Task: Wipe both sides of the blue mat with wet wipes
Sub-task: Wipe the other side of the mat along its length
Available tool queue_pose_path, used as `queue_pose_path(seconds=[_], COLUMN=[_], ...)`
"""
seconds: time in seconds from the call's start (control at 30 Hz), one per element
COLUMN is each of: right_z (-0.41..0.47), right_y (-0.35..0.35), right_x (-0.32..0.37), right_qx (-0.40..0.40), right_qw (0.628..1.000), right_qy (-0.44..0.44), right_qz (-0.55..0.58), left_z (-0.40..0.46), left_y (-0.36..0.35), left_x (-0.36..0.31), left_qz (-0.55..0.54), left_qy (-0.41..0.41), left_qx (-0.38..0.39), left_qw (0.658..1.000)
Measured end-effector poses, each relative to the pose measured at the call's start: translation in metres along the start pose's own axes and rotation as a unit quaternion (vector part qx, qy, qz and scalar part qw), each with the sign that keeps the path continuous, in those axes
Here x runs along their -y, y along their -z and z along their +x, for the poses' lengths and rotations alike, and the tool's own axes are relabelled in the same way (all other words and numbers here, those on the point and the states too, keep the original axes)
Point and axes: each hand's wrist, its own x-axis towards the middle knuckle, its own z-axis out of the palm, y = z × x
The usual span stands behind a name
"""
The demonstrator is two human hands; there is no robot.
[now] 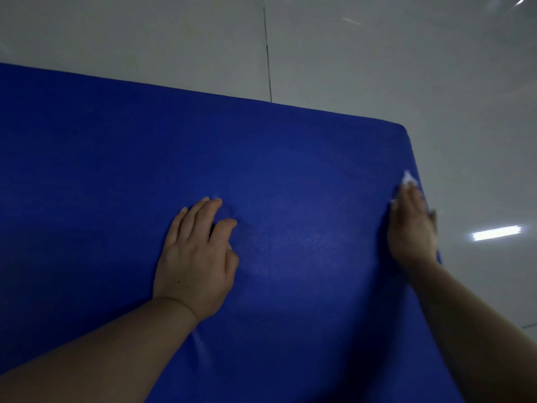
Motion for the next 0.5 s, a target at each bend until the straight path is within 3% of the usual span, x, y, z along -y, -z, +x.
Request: queue_pose_path(seconds=[0.13, 0.2, 0.23, 0.3, 0.4, 0.43, 0.5], right_z=[0.004, 0.003, -0.001, -0.016, -0.043, -0.042, -0.025], right_y=[0.009, 0.005, 0.002, -0.008, -0.027, -0.027, -0.021], right_x=[-0.020, 0.001, 0.021, 0.076, 0.136, 0.138, 0.112], right_qx=[0.016, -0.011, -0.026, -0.028, 0.002, 0.000, -0.007], right_qw=[0.994, 0.996, 0.999, 0.987, 0.925, 0.918, 0.940], right_qy=[-0.078, -0.064, -0.018, 0.155, 0.379, 0.397, 0.341], right_qz=[0.074, 0.060, 0.044, 0.040, 0.029, 0.018, 0.000], left_z=[0.000, 0.000, -0.001, 0.000, 0.000, 0.000, 0.000], left_y=[0.000, -0.001, -0.001, 0.000, 0.001, 0.002, 0.001], left_x=[-0.001, 0.000, 0.001, 0.000, -0.001, -0.001, -0.001], left_qz=[-0.004, -0.003, -0.003, -0.004, -0.002, -0.002, -0.005], left_qy=[-0.003, -0.003, -0.001, 0.000, 0.003, 0.003, 0.001], left_qx=[-0.004, -0.003, -0.002, 0.000, -0.001, -0.001, -0.003], left_qw=[1.000, 1.000, 1.000, 1.000, 1.000, 1.000, 1.000])
